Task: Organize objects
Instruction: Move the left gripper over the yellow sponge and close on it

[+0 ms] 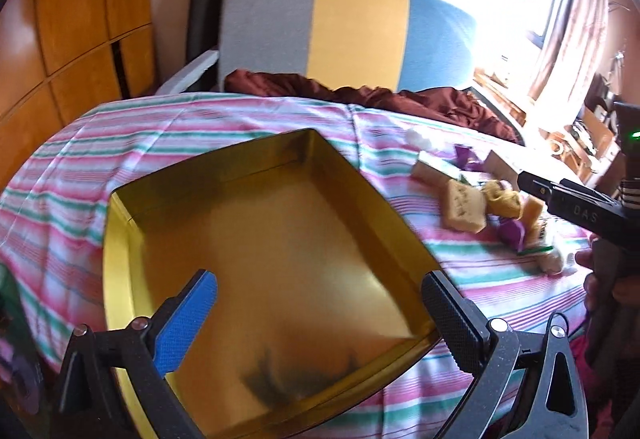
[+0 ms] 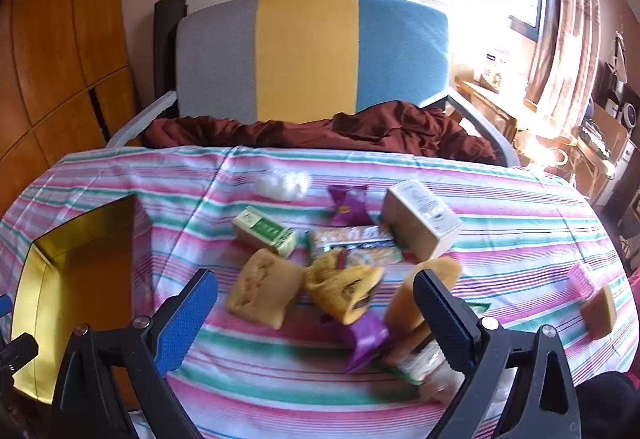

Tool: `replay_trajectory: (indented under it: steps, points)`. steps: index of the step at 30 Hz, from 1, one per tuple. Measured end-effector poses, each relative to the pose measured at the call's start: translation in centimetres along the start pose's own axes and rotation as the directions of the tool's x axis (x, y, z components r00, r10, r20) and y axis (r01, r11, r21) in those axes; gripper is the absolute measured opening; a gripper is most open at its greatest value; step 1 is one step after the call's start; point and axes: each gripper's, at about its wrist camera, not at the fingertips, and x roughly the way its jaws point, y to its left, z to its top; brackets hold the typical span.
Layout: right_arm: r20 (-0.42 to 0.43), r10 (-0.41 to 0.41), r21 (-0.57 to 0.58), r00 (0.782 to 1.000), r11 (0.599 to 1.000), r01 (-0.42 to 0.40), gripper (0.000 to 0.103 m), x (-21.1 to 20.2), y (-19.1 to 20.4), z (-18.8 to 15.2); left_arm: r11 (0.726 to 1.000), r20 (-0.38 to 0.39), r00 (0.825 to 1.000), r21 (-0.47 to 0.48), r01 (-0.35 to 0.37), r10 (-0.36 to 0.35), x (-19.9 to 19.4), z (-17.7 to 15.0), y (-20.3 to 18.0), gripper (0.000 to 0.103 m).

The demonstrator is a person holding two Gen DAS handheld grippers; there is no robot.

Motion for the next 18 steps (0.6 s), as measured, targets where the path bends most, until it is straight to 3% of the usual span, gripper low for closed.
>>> replay_trajectory:
  steps: [7, 10, 14, 18]
  points:
    - [0.052, -0.114, 0.096, 0.992, 0.989, 0.108, 0.102, 2.5, -7.9, 2.0, 0.99, -0.013, 0.997, 0.12, 0.079, -0.078, 1.9, 3.3, -4.7, 0.103]
    - [0.076, -0.102, 0.181, 0.992, 0.98, 0.087, 0.102, 3.1, -11.0, 1.7, 0.978, -0.027, 0.994, 0.177, 0.112, -0.109, 3.1, 4.3, -7.2, 0.103]
    - [0.034, -0.088, 0.329, 0.996, 0.942, 0.072, 0.102, 3.8, -14.2, 1.2, 0.966, -0.075, 0.989, 0.22, 0.138, -0.124, 5.9, 4.8, -9.7, 0.103]
    - [0.034, -0.07, 0.379, 0.997, 0.924, 0.052, 0.102, 3.5, -15.4, 0.9, 0.959, -0.136, 0.98, 0.226, 0.171, -0.143, 9.0, 5.4, -12.2, 0.103]
